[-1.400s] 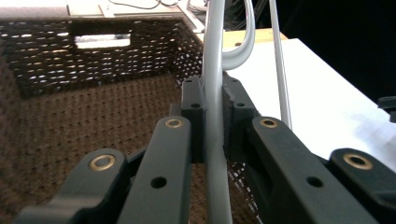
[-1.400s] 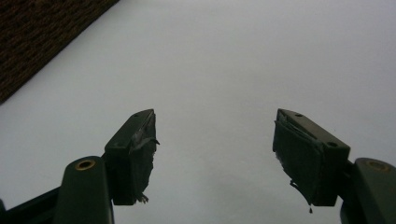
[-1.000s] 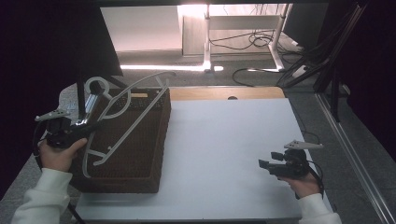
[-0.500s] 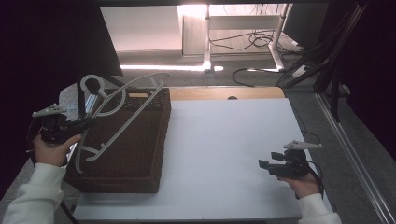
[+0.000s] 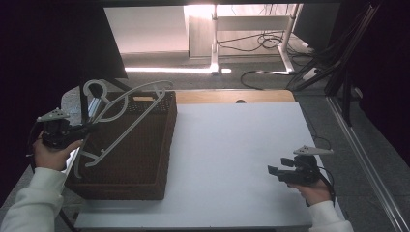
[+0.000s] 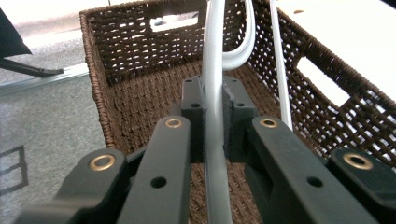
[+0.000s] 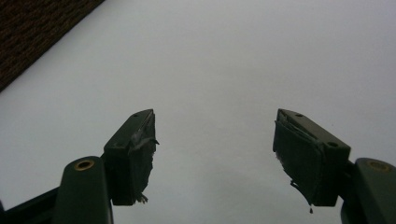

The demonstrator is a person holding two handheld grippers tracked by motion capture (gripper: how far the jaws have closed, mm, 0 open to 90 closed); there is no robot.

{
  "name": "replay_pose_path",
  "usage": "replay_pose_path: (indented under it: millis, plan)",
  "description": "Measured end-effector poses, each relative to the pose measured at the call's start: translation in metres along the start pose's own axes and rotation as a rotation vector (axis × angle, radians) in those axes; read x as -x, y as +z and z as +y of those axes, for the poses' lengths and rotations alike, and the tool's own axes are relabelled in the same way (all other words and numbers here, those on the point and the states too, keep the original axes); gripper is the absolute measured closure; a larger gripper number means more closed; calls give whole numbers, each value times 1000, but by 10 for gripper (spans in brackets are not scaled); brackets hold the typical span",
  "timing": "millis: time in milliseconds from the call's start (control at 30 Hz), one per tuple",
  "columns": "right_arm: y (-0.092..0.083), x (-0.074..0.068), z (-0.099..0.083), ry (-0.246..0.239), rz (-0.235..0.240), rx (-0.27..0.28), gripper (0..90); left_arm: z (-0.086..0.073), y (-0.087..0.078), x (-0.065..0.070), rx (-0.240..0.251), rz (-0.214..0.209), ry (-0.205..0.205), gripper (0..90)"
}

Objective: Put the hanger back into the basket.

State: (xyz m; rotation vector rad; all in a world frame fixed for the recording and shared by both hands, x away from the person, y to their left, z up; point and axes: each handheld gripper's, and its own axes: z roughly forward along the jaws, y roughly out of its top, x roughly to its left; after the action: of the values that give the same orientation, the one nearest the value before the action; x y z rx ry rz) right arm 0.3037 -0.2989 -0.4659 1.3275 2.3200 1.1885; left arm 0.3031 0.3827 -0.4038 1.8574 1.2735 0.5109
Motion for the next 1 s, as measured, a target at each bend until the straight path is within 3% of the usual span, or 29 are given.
replay_pose_path:
  millis: [400, 567, 600, 667, 767, 1000]
  plan:
    - [0, 0, 0, 3, -1, -3, 307, -13, 11, -7, -29, 2, -13, 820]
    - [1, 0, 0, 2, -2, -5, 306, -16, 14, -11, -33, -27, -40, 800]
    - [1, 0, 0, 2, -3, -5, 305, -16, 15, -12, -26, -41, -52, 748]
    - [1, -1, 0, 1, -4, -6, 304, -15, 14, -12, -25, -32, -63, 537]
    - [1, -1, 0, -3, -2, -4, 303, -12, 12, -8, -23, -20, -65, 398]
    - [2, 0, 0, -2, 0, -6, 302, -5, 6, 19, 1, -83, -49, 346]
